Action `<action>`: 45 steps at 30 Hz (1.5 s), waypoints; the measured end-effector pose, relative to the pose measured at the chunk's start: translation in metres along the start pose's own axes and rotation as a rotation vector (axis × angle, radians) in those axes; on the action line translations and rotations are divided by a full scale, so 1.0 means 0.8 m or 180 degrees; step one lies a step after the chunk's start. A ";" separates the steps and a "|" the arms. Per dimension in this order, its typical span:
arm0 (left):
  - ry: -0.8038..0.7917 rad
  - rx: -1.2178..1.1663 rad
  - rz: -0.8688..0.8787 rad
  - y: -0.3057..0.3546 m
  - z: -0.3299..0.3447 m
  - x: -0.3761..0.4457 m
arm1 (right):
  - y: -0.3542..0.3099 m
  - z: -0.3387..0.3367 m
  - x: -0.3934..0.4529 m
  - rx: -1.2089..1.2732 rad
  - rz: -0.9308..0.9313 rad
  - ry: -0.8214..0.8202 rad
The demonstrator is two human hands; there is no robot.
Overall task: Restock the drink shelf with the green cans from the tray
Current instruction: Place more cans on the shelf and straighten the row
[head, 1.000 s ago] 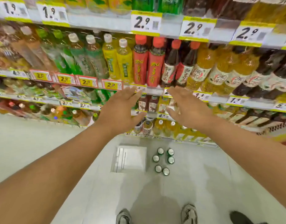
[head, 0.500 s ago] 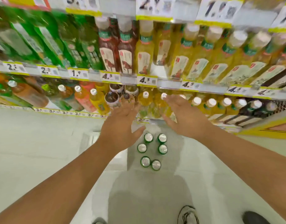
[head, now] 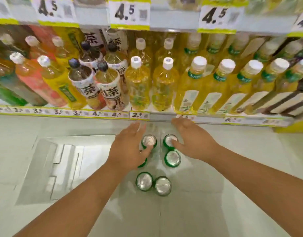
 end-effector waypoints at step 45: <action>0.0394 -0.2249 -0.0624 -0.020 -0.097 0.019 | -0.042 -0.058 0.019 0.2380 0.0531 0.0710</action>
Point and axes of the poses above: each hand's wrist, its own x-axis towards the middle knuckle, its own z-axis out of the palm, y = z × x, the point moved 6 cm from there along x, towards the middle knuckle, and after that the axes turned 2 degrees about -y, right-handed, at the moved point
